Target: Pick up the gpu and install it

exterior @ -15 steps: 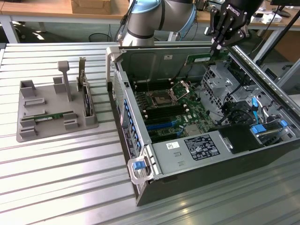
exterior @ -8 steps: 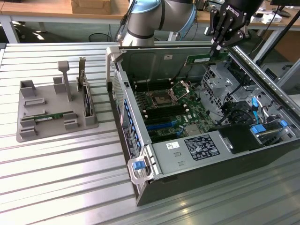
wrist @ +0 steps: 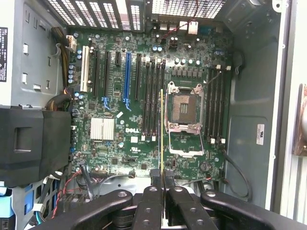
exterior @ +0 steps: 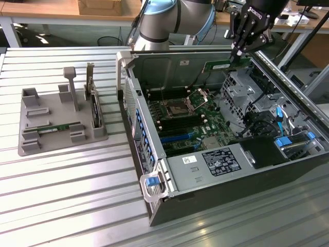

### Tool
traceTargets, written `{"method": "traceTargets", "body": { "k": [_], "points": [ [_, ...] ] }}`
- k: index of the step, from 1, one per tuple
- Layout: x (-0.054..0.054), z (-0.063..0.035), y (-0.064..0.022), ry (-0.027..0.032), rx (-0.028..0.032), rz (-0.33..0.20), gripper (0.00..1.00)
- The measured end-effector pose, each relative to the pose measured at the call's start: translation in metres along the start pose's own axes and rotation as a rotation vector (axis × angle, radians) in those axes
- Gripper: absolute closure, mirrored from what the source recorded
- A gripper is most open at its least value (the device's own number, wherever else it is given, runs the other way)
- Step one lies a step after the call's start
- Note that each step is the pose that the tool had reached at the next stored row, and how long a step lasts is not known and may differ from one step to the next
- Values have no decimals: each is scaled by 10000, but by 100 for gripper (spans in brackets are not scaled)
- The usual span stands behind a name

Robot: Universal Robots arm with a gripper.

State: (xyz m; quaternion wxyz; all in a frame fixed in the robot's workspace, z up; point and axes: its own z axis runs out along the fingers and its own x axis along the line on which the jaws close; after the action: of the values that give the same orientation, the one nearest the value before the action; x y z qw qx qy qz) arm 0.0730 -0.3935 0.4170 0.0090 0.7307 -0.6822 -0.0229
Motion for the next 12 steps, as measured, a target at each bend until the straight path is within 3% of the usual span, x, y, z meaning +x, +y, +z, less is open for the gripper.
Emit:
{"method": "traceTargets", "body": {
  "k": [12],
  "points": [
    [1,37,-2,-5,0,0,88]
  ]
}}
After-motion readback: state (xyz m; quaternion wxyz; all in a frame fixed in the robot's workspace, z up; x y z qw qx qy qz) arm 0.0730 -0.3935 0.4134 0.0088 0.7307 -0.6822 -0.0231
